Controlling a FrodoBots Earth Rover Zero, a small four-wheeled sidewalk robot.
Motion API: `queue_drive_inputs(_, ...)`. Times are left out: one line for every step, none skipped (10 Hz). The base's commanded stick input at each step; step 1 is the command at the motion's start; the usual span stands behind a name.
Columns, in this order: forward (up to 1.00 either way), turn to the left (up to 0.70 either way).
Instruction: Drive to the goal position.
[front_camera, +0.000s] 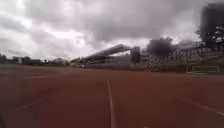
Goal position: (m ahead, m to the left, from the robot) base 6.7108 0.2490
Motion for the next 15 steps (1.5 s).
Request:
queue_drive_inputs(0.70,0.00)
queue_drive_inputs(0.70,0.00)
queue_drive_inputs(0.70,0.00)
queue_drive_inputs(0.70,0.00)
queue_drive_inputs(0.70,0.00)
queue_drive_inputs(0.70,0.00)
queue_drive_inputs(0.70,0.00)
queue_drive_inputs(0.70,0.00)
queue_drive_inputs(0.70,0.00)
queue_drive_inputs(0.70,0.00)
queue_drive_inputs(0.70,0.00)
queue_drive_inputs(0.70,0.00)
queue_drive_inputs(0.70,0.00)
queue_drive_inputs(0.70,0.00)
queue_drive_inputs(0.70,0.00)
